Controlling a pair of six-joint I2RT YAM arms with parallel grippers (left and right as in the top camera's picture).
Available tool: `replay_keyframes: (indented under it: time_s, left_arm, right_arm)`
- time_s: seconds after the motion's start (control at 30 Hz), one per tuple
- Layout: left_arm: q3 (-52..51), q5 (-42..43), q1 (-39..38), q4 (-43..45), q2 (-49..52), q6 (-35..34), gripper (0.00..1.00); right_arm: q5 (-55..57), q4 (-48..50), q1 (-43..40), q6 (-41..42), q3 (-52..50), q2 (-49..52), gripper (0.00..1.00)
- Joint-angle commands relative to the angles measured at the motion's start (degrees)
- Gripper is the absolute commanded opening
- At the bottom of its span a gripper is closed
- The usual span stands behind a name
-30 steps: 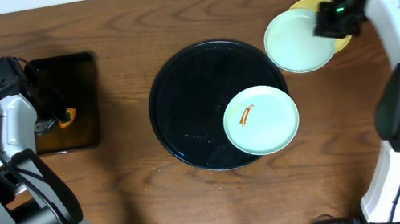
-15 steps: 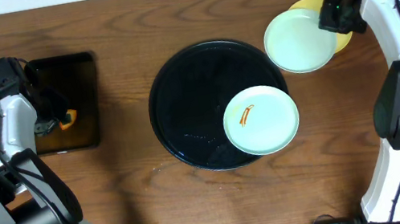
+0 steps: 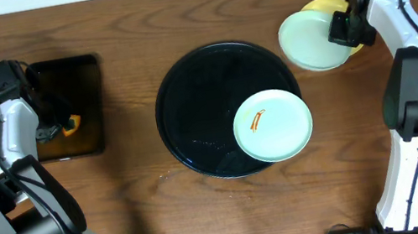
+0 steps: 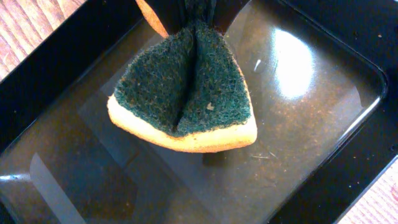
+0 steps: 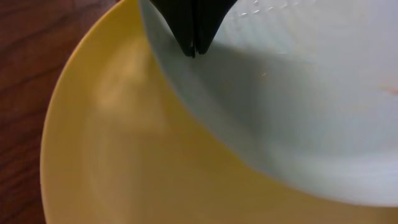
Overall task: Clean dirty plates on tray and stack at the side
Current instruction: 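Place the green plate on top of the yellow plate and release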
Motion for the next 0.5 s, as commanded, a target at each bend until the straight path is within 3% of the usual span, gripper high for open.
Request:
replay_keyframes:
  time_s: [0.0,0.47]
  left_arm:
    - [-1.0,-0.7,0.3,-0.2,0.0,0.8,0.09]
    - [-1.0,-0.7,0.3,-0.3,0.0,0.8,0.09]
  right_arm:
    - [2.7,0.0,-1.2,0.4,0.7,0.5,0.01]
    - [6.2,-12.4,-3.2,0.0,14.3,0.4,0.01]
